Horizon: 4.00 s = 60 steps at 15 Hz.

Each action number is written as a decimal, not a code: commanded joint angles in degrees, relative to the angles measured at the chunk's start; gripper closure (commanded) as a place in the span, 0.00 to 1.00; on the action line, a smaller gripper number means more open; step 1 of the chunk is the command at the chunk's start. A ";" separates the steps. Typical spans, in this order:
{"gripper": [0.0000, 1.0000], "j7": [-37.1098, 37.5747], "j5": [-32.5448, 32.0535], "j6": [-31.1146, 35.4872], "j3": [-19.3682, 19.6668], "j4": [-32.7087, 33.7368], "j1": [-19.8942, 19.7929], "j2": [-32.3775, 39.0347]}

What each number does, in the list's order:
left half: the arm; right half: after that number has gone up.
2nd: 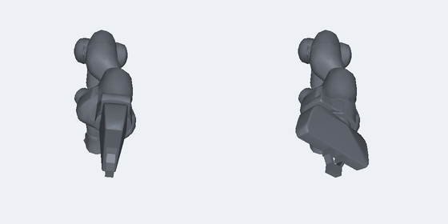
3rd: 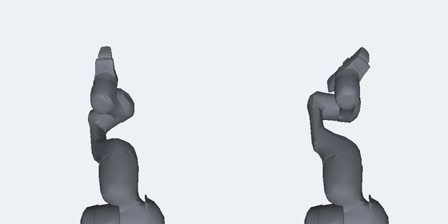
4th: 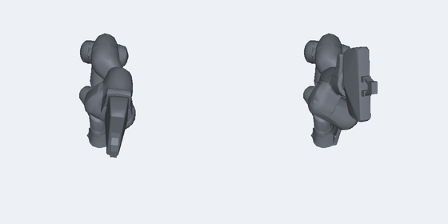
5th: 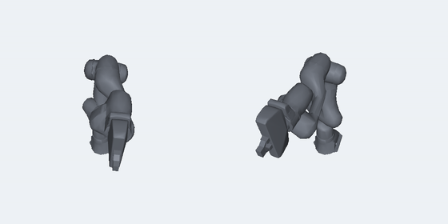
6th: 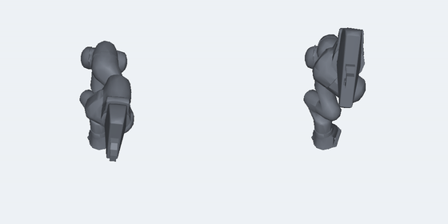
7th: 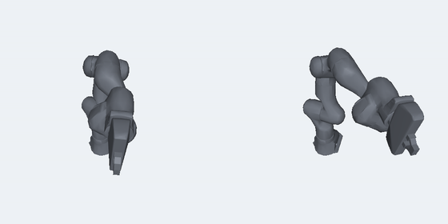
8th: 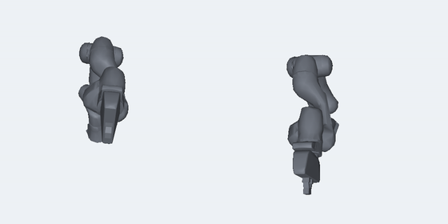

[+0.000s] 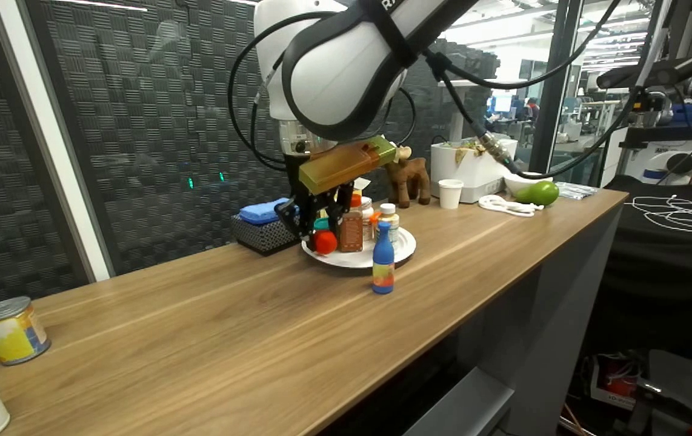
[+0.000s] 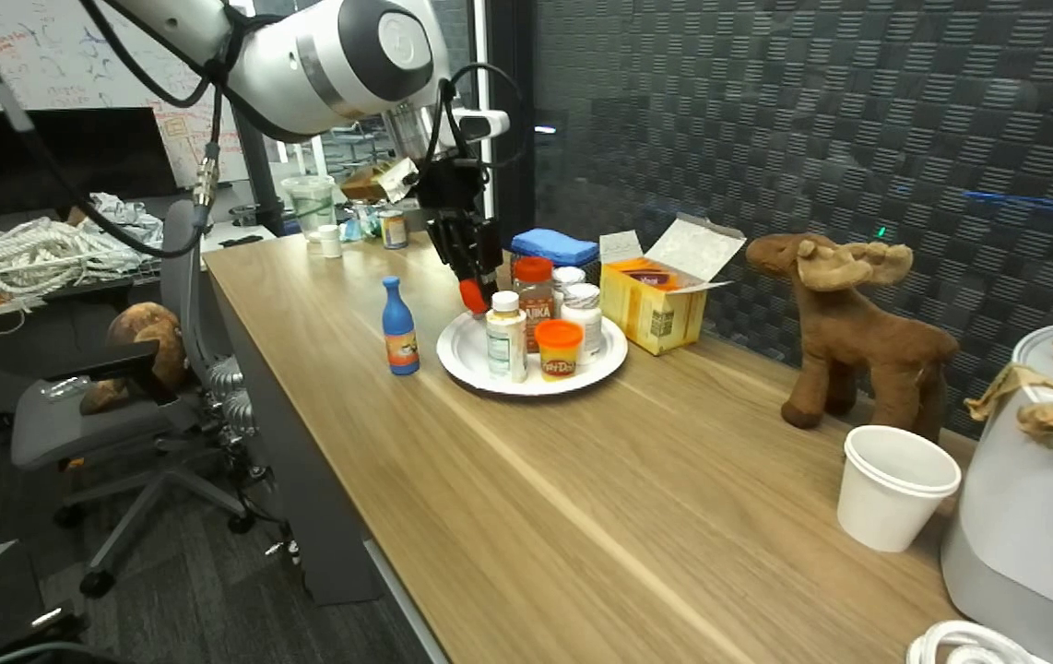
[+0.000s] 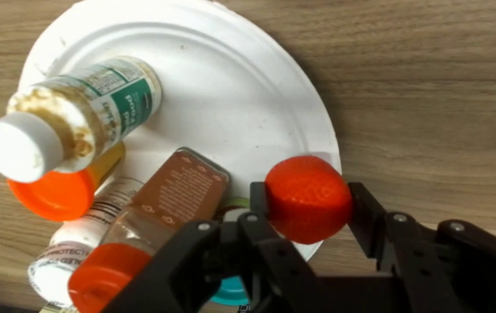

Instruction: Put the bottles and orange plushie surrounding the white plate on the white plate

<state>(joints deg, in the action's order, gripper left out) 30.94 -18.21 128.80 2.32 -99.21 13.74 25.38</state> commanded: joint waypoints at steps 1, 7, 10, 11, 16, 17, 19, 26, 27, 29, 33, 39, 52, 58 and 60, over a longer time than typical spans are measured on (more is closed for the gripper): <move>0.68 2.28 -3.15 0.41 1.26 -0.22 1.11 -0.50; 0.00 0.06 0.58 -1.74 -0.60 -1.35 -0.12 -2.83; 0.00 -0.31 2.16 -5.81 -0.82 -2.60 -0.58 -5.71; 0.00 -0.04 2.79 -8.21 -0.87 -3.01 -0.70 -6.93; 0.00 4.79 6.76 -12.86 -1.84 -5.28 -1.23 -11.54; 0.00 5.14 8.09 -12.77 -2.27 -5.73 -1.53 -12.11; 0.00 6.15 10.91 -11.95 -3.14 -6.22 -1.86 -12.35; 0.00 6.32 11.49 -9.81 -2.02 -11.66 -4.99 -16.71; 0.00 5.81 12.10 -9.78 -2.01 -12.24 -5.70 -17.27; 0.00 5.18 12.84 -9.92 -2.06 -13.34 -6.93 -18.24; 0.00 3.64 15.70 -10.27 -2.19 -15.41 -8.91 -20.12; 0.00 -0.12 19.59 -9.86 -2.43 -17.28 -9.84 -21.12; 0.00 -2.77 19.34 -5.97 -4.84 -17.88 -8.61 -18.85; 0.58 -1.48 18.56 -5.38 -5.18 -18.45 -8.15 -19.28; 0.73 -1.06 18.47 -5.32 -5.12 -18.57 -8.13 -19.49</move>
<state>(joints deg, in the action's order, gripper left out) 29.40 -0.31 122.07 -2.82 -116.70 5.35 7.34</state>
